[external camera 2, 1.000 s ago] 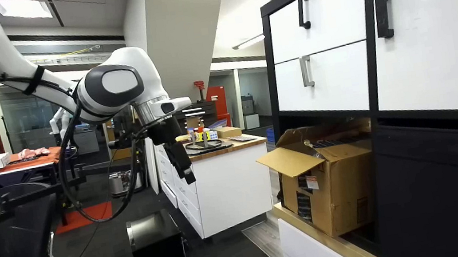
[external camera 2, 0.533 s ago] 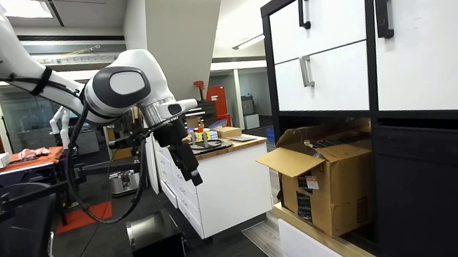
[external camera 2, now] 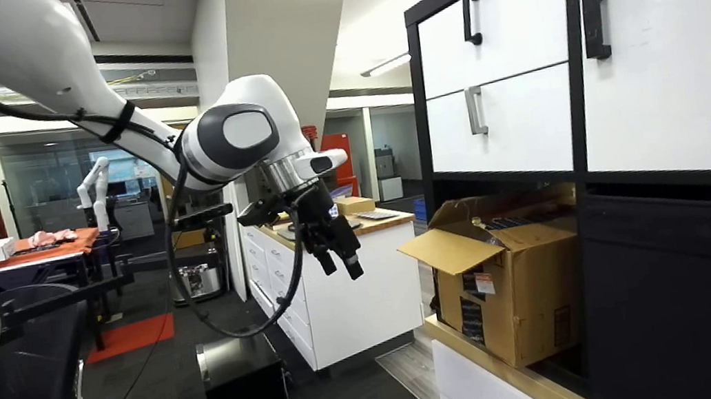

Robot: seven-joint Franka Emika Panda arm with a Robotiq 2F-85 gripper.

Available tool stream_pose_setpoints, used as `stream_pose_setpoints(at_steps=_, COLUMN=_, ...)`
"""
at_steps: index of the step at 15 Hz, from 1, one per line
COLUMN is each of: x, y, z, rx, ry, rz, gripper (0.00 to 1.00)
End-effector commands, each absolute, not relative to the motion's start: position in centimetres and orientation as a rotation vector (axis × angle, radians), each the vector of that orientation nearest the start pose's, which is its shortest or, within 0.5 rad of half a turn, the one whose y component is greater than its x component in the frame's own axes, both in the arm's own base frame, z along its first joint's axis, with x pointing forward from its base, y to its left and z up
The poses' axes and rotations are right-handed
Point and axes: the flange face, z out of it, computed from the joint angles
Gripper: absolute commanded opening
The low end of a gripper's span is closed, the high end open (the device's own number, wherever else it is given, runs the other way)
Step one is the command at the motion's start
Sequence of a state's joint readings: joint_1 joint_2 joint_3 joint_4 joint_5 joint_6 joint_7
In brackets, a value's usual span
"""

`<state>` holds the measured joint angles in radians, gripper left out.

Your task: Pull the cardboard box forwards

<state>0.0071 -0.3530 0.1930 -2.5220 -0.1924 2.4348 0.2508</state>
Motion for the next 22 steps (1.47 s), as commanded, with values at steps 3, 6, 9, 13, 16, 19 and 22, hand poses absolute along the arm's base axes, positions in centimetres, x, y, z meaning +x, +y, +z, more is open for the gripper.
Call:
stream_pose_setpoints(at_steps=3, x=48.8, y=6.8, z=44.3, rx=-3.257, ry=-0.364, rz=-0.579, gripper=1.0)
stream_pose_setpoints(at_steps=6, x=51.2, y=6.0, z=44.9, rx=-3.238, ry=-0.535, rz=-0.641, gripper=1.0)
stream_pose_setpoints(at_steps=9, x=53.3, y=5.7, z=45.0, rx=-3.206, ry=-0.692, rz=-0.682, gripper=1.0)
stream_pose_setpoints(at_steps=13, x=55.5, y=6.0, z=45.0, rx=-3.139, ry=-0.931, rz=-0.736, gripper=1.0)
stream_pose_setpoints(at_steps=16, x=56.8, y=6.6, z=45.0, rx=-3.083, ry=-1.124, rz=-0.776, gripper=1.0)
stream_pose_setpoints(at_steps=19, x=57.9, y=7.6, z=44.8, rx=-2.995, ry=-1.318, rz=-0.813, gripper=1.0)
stream_pose_setpoints(at_steps=22, x=58.5, y=8.7, z=44.2, rx=-2.853, ry=-1.546, rz=-0.863, gripper=1.0)
